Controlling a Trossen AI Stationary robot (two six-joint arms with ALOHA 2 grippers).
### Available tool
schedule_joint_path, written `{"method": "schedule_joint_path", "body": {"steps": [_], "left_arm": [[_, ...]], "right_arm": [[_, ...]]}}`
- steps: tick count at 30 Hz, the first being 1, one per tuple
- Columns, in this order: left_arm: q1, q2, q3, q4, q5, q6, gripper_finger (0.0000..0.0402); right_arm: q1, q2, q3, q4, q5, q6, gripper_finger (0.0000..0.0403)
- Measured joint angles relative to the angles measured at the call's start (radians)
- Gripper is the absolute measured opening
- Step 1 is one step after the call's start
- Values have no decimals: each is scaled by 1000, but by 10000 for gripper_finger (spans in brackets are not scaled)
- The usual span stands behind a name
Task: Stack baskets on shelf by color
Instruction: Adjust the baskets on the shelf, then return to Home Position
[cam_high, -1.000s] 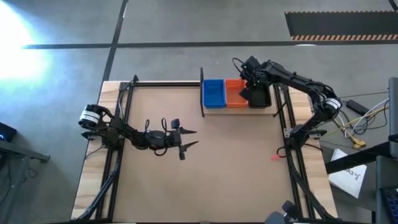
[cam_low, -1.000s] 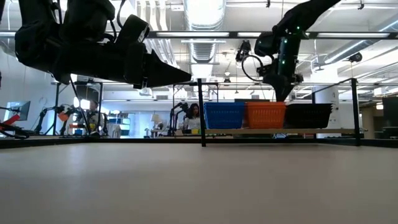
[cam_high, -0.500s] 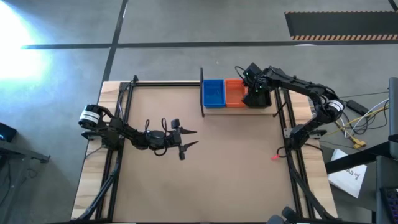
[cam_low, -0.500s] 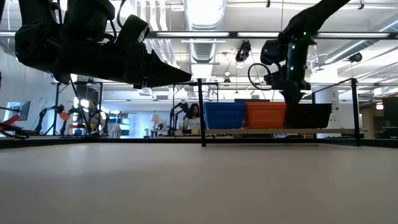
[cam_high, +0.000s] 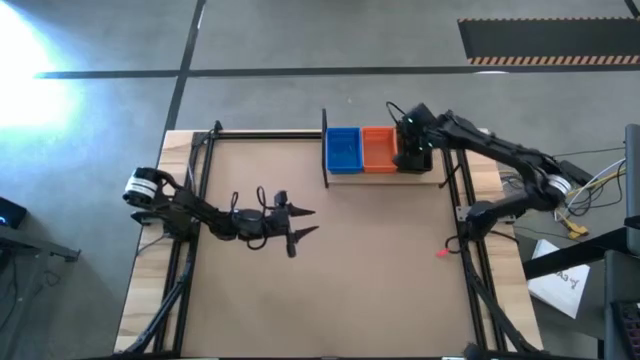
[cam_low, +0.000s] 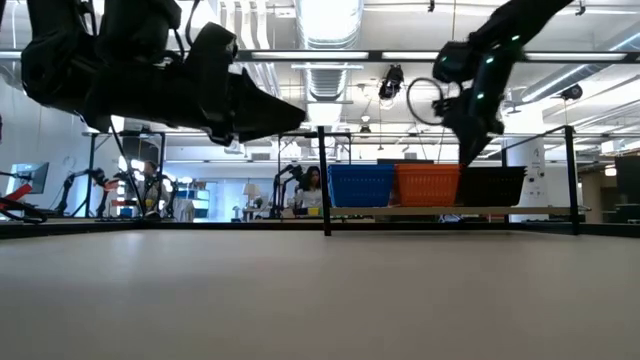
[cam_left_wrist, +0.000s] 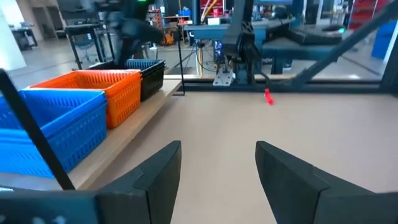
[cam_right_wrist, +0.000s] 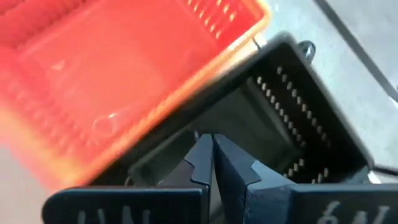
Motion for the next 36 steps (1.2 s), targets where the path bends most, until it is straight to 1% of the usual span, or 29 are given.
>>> {"method": "schedule_joint_path", "body": {"steps": [2, 3, 6, 9, 11, 13, 16, 17, 20, 23, 30, 33, 36], "left_arm": [[0, -25, -13, -1, 0, -13, 188], [0, -40, -20, -1, -1, -16, 184], [25, -106, -38, -40, -3, -19, 162], [77, -195, -42, -156, -2, -39, 127], [123, -250, -40, -257, 20, -60, 99], [172, -302, -40, -331, 67, -85, 68], [236, -367, -45, -371, 156, -115, 20], [253, -382, -47, -377, 178, -121, 10], [299, -431, -57, -427, 198, -145, 8], [342, -468, -72, -449, 212, -168, 5], [414, -511, -100, -455, 241, -197, 1], [441, -515, -100, -458, 264, -198, 1], [476, -514, -103, -474, 287, -205, 1]], "right_arm": [[30, -96, -74, 24, -6, 21, 9], [52, -153, -119, 47, -26, 40, 9], [149, -332, -271, 147, -143, 106, 9], [274, -507, -430, 302, -268, 166, 9], [362, -611, -533, 414, -321, 210, 9], [452, -701, -628, 520, -331, 248, 9], [572, -815, -740, 632, -334, 269, 9], [604, -849, -769, 651, -334, 269, 9], [675, -955, -835, 664, -333, 285, 9], [715, -1053, -881, 665, -333, 301, 9], [746, -1248, -964, 660, -338, 302, 9], [751, -1265, -962, 656, -354, 301, 9], [756, -1266, -960, 654, -357, 263, 9]]}}
